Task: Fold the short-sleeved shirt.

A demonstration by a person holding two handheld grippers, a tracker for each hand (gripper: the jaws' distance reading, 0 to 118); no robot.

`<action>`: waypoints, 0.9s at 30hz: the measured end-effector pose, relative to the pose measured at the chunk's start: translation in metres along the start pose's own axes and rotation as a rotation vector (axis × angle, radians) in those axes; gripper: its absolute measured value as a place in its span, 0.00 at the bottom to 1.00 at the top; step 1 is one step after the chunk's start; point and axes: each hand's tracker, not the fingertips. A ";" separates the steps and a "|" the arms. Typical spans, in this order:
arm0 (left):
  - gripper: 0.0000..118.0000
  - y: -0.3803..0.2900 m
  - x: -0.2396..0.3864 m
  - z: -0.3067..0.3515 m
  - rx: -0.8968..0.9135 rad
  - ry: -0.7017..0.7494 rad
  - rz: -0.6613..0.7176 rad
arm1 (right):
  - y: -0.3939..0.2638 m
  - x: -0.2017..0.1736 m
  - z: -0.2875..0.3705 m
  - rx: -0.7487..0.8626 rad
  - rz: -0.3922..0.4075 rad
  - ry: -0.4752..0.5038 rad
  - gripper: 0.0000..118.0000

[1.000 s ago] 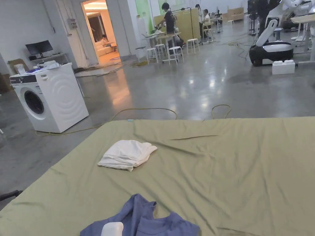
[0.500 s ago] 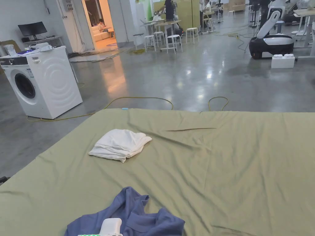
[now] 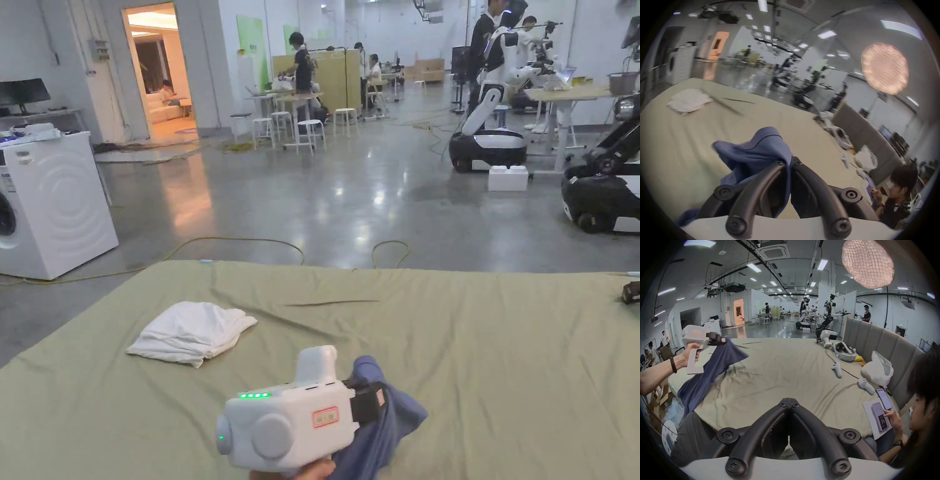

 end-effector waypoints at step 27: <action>0.88 -0.121 0.159 0.147 0.153 -0.093 -0.371 | 0.012 0.031 0.037 0.168 -0.167 0.040 0.00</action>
